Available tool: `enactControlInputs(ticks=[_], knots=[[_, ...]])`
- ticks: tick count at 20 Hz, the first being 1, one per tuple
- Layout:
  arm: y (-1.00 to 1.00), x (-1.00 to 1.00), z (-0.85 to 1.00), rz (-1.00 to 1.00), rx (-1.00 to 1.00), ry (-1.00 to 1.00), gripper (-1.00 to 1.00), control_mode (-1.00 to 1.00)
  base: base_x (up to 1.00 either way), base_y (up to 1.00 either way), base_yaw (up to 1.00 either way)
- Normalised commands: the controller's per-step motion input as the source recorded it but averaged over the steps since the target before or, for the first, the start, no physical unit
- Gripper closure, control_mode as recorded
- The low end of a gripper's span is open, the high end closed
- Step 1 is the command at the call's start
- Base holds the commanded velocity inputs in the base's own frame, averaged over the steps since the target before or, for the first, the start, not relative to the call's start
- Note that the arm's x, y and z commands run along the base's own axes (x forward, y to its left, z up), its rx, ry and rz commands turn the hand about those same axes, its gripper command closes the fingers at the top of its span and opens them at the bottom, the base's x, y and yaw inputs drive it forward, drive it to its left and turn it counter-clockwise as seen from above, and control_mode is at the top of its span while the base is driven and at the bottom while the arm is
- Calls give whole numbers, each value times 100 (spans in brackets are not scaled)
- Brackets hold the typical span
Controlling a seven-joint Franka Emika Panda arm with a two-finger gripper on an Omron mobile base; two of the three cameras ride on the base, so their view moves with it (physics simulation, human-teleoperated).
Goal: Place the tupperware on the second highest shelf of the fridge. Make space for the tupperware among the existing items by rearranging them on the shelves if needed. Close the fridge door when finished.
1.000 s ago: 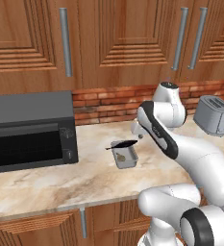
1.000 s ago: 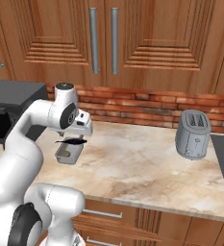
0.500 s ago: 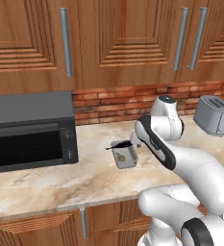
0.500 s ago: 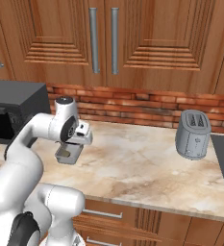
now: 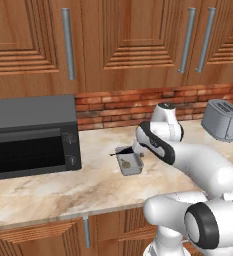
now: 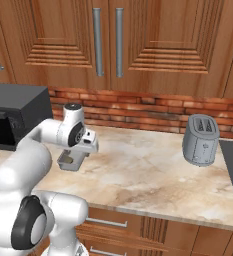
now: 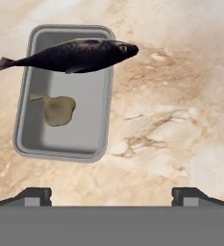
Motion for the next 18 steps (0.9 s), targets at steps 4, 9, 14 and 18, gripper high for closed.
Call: enactControlInputs(ticks=[4,9,14,18], knots=[[0,27,-21,0,0,0,-100,-100,0,0,0],[0,17,-27,0,0,0,-100,-100,0,0,0],[2,8,-39,0,0,0,-100,-100,0,0,0],[5,8,-31,0,0,0,-100,-100,0,0,0]])
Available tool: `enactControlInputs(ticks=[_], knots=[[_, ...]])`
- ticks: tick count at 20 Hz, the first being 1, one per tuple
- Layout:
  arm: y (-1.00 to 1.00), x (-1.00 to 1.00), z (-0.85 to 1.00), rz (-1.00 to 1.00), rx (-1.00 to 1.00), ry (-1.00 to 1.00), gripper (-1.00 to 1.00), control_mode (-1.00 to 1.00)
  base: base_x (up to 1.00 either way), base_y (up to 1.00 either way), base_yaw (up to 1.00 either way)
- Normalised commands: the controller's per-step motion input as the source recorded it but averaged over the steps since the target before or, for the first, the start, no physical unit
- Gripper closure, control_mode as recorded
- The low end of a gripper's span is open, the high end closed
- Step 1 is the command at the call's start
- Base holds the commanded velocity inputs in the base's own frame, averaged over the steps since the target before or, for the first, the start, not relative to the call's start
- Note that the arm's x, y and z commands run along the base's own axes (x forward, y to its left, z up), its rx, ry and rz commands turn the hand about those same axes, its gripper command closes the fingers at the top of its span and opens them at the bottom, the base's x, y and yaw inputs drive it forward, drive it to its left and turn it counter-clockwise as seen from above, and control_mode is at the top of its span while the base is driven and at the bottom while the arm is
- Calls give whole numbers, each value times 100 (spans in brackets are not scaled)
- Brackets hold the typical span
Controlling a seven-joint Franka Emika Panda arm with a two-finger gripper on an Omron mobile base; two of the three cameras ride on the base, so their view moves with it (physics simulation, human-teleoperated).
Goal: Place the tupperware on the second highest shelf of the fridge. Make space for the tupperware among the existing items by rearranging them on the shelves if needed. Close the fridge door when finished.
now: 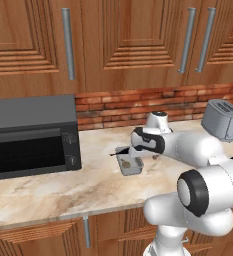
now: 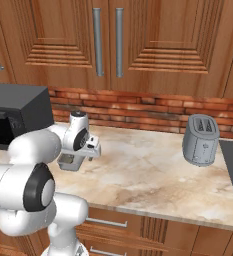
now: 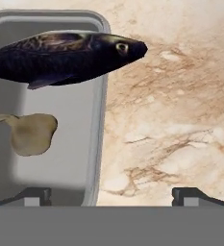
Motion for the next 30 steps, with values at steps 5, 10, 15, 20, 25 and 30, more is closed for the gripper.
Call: enactControlInputs(ticks=[5,10,15,20,25,30], knots=[[7,14,-16,0,0,0,-100,-100,0,0,0],[0,21,-6,0,0,0,-100,-100,0,0,0],[0,20,-9,0,0,0,-100,-100,0,0,0],[0,17,-15,0,0,0,-100,-100,0,0,0],[2,16,-21,0,0,0,-100,-100,0,0,0],[6,13,-22,0,0,0,-100,-100,0,0,0]])
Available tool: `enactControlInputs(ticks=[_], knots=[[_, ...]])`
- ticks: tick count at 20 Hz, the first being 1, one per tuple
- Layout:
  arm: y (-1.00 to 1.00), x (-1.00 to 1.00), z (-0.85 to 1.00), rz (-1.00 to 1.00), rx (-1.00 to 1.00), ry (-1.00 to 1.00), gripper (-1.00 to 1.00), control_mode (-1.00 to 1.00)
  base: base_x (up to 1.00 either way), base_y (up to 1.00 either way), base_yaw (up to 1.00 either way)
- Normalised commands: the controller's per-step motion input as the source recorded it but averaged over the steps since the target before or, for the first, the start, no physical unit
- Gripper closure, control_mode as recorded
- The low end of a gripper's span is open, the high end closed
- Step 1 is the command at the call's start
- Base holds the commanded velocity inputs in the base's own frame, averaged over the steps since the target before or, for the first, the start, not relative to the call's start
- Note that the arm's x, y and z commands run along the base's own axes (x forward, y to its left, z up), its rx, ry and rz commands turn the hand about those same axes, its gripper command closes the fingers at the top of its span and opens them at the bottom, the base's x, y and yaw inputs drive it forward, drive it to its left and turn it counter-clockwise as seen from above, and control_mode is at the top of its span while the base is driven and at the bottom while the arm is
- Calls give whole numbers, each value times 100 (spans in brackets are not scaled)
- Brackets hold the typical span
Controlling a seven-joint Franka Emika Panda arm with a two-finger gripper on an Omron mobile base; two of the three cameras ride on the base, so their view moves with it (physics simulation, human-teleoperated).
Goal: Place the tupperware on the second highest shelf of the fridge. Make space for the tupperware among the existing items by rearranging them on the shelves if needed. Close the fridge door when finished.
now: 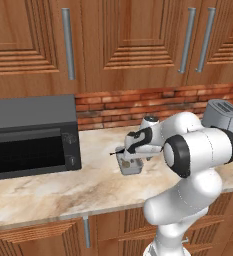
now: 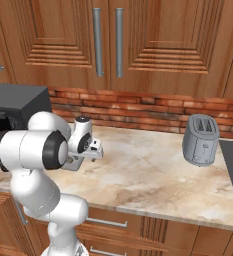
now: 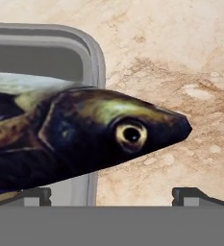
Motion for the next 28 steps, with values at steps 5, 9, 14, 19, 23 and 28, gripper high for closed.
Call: enactControlInputs(ticks=[5,9,14,19,23,28], knots=[[9,8,-11,0,0,0,-100,-100,0,0,0],[10,3,-2,0,0,-2,-100,-100,0,0,0],[16,0,-5,0,0,-3,-100,-100,0,0,0],[25,0,-29,0,0,-1,100,-100,0,0,0],[8,0,-21,0,0,0,100,-100,0,0,0],[0,0,0,0,0,0,100,-100,0,0,0]])
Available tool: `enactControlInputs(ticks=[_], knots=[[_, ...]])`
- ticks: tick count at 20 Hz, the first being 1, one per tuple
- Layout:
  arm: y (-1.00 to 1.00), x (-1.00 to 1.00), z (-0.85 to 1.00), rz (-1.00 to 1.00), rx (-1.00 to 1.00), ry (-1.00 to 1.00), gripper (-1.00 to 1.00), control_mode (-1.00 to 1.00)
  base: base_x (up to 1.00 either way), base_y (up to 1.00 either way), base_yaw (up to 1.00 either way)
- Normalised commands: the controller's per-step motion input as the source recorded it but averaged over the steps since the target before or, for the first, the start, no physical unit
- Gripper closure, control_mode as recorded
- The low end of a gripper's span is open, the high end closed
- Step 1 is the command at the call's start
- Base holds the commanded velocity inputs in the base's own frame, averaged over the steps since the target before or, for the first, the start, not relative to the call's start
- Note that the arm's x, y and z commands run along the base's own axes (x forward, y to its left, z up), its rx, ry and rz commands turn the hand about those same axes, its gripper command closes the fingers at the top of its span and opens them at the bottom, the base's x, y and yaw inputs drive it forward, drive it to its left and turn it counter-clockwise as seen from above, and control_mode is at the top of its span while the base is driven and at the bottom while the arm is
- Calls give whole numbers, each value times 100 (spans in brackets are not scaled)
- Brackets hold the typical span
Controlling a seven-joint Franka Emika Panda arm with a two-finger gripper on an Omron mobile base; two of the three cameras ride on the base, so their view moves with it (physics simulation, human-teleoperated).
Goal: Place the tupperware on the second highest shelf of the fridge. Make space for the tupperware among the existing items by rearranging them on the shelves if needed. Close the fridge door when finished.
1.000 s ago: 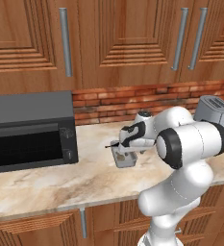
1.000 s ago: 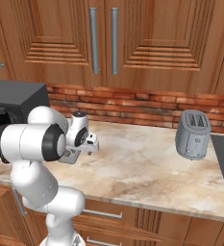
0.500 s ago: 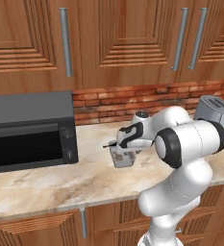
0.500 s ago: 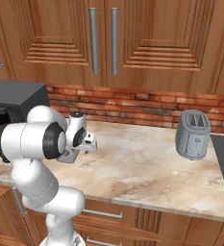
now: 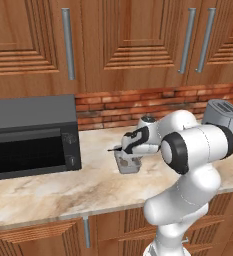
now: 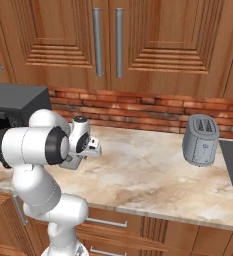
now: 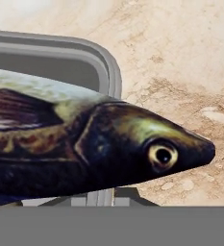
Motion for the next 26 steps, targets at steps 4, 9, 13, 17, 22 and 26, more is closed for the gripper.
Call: enactControlInputs(ticks=[4,9,13,17,22,26], knots=[[0,-18,3,-1,0,0,100,-100,0,0,0],[-13,-62,41,-16,0,0,100,-100,0,0,0],[-21,-77,57,-25,0,0,100,-100,0,0,0],[-31,-80,56,-34,0,0,100,-100,0,0,0],[-35,-79,51,-41,0,0,100,-100,0,0,0],[-20,-78,64,-45,0,-1,100,-100,0,0,0]])
